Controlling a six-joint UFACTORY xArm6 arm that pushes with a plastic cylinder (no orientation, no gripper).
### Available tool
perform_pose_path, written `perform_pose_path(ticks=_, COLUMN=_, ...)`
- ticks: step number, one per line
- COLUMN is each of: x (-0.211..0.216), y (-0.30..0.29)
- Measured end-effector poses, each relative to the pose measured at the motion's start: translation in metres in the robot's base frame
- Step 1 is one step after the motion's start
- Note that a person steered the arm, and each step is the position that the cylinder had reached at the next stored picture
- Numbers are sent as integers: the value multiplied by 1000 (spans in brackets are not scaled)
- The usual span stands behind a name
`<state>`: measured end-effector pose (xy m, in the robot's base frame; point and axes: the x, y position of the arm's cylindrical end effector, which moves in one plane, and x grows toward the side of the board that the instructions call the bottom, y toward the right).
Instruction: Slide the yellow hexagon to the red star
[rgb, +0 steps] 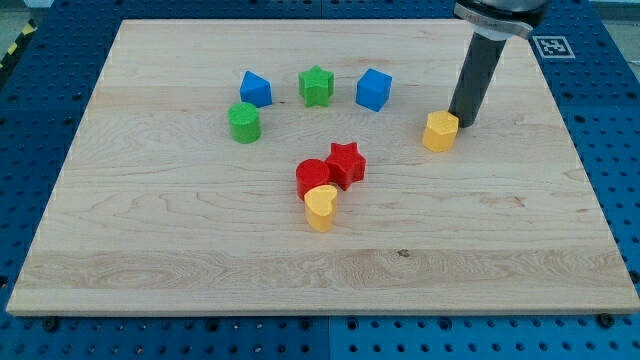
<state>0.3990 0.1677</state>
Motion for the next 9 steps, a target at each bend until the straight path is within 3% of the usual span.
perform_pose_path(ticks=2, x=30, y=-14)
perform_pose_path(ticks=7, x=31, y=-82)
perform_pose_path(ticks=9, x=104, y=-87)
